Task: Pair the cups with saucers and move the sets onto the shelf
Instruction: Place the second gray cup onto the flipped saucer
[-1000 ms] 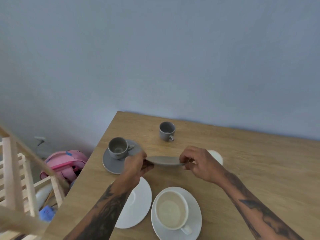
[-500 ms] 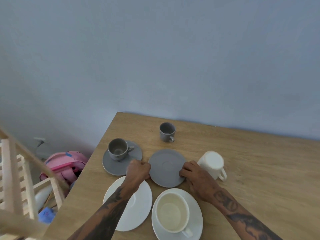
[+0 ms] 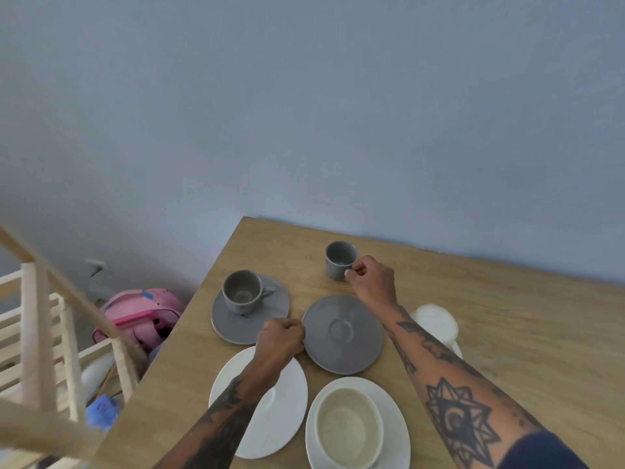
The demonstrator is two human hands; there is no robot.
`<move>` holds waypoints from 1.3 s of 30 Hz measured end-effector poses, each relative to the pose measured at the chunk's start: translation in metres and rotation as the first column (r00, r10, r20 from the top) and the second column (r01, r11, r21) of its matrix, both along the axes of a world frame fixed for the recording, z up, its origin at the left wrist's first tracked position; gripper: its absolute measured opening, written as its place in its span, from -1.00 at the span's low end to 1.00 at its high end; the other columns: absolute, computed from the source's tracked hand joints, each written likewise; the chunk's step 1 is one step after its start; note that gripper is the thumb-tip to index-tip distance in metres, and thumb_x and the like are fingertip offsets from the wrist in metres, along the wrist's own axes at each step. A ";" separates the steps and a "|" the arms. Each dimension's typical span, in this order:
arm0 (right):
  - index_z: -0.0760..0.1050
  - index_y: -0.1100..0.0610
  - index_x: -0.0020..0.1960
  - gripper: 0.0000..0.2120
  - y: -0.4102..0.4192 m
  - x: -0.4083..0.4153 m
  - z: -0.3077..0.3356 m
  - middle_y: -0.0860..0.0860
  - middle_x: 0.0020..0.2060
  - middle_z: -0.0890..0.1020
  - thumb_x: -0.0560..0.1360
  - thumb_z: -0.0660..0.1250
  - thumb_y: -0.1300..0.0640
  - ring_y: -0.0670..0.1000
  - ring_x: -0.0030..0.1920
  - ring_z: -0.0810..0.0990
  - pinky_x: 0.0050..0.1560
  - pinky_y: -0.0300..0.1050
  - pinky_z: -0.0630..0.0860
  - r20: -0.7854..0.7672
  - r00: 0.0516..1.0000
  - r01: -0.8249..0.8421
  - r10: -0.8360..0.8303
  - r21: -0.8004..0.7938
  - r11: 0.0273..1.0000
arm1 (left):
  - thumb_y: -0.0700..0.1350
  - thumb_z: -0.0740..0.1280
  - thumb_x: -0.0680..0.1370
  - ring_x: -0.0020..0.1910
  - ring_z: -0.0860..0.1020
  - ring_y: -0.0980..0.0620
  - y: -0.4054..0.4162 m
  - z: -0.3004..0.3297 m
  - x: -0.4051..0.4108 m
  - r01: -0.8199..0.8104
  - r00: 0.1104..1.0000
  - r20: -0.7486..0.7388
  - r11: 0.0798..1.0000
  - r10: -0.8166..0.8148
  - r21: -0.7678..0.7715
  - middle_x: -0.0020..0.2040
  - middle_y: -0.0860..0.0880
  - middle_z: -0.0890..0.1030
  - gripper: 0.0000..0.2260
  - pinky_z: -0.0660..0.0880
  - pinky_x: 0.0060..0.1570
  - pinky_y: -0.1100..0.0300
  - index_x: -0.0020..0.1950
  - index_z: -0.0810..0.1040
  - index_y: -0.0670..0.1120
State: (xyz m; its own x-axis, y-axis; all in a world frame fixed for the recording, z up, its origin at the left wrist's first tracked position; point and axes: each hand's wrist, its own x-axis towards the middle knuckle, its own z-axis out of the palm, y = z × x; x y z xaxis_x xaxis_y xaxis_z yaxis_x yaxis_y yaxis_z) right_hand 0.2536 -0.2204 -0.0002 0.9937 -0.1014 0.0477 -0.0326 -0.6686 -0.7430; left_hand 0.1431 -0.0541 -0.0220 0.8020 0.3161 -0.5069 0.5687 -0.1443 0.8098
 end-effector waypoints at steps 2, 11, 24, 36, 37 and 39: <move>0.61 0.24 -0.05 -0.90 0.003 0.002 -0.003 0.11 -0.15 0.69 0.47 0.44 0.21 0.07 -0.12 0.64 -0.15 -0.20 0.48 0.008 1.000 0.001 -0.001 -0.001 1.000 | -0.21 0.33 0.58 -0.08 0.68 0.03 0.001 0.000 0.000 0.003 1.000 -0.001 1.000 -0.003 0.003 -0.03 -0.07 0.71 -0.77 0.64 -0.10 0.20 0.18 0.69 -0.19; 0.64 0.21 -0.09 -0.96 -0.003 -0.005 -0.005 0.07 -0.20 0.68 0.46 0.45 0.25 -0.04 -0.23 0.58 -0.34 -0.49 0.39 0.088 0.996 0.021 -0.024 0.034 0.999 | -0.23 0.31 0.58 -0.14 0.68 0.05 0.003 -0.002 0.002 0.022 1.000 -0.019 1.000 -0.022 -0.001 -0.18 0.03 0.69 -0.79 0.64 -0.16 0.21 0.12 0.71 -0.17; 0.63 0.16 -0.12 -0.92 -0.041 -0.113 -0.013 -0.02 -0.24 0.69 0.43 0.49 0.28 -0.07 -0.21 0.66 -0.20 -0.23 0.58 0.227 0.966 -0.126 0.124 -0.004 0.992 | -0.26 0.28 0.57 -0.10 0.65 0.05 0.006 0.000 0.004 0.093 0.994 -0.058 0.996 -0.093 0.001 -0.10 -0.04 0.68 -0.71 0.64 0.11 0.06 0.24 0.67 -0.14; 0.61 0.16 -0.08 -0.94 -0.040 -0.131 -0.022 0.02 -0.19 0.67 0.47 0.46 0.26 -0.07 -0.18 0.65 -0.17 -0.17 0.62 0.197 0.970 -0.147 0.140 0.021 0.989 | -0.23 0.33 0.58 0.08 0.66 -0.03 0.013 0.014 -0.011 0.188 0.982 -0.022 0.979 -0.187 0.073 0.13 -0.10 0.68 -0.69 0.60 0.22 -0.02 0.31 0.61 -0.17; 0.61 0.16 -0.03 -0.91 -0.039 -0.132 -0.019 0.01 -0.14 0.67 0.48 0.47 0.22 -0.07 -0.17 0.65 -0.19 -0.22 0.61 0.164 0.977 -0.143 0.136 0.030 0.989 | -0.22 0.34 0.58 0.08 0.66 -0.03 0.015 0.018 -0.016 0.204 0.978 0.009 0.974 -0.206 0.103 0.13 -0.08 0.67 -0.69 0.59 0.22 -0.03 0.33 0.60 -0.17; 0.61 0.15 0.09 -0.80 -0.040 -0.140 -0.012 -0.01 -0.04 0.65 0.48 0.47 0.15 -0.11 -0.15 0.66 -0.24 -0.41 0.55 0.111 0.991 -0.087 0.080 0.068 0.994 | -0.20 0.34 0.59 0.04 0.67 -0.02 0.022 0.026 -0.031 0.226 0.967 0.093 0.965 -0.239 0.131 0.06 -0.03 0.68 -0.69 0.60 0.20 -0.04 0.33 0.60 -0.16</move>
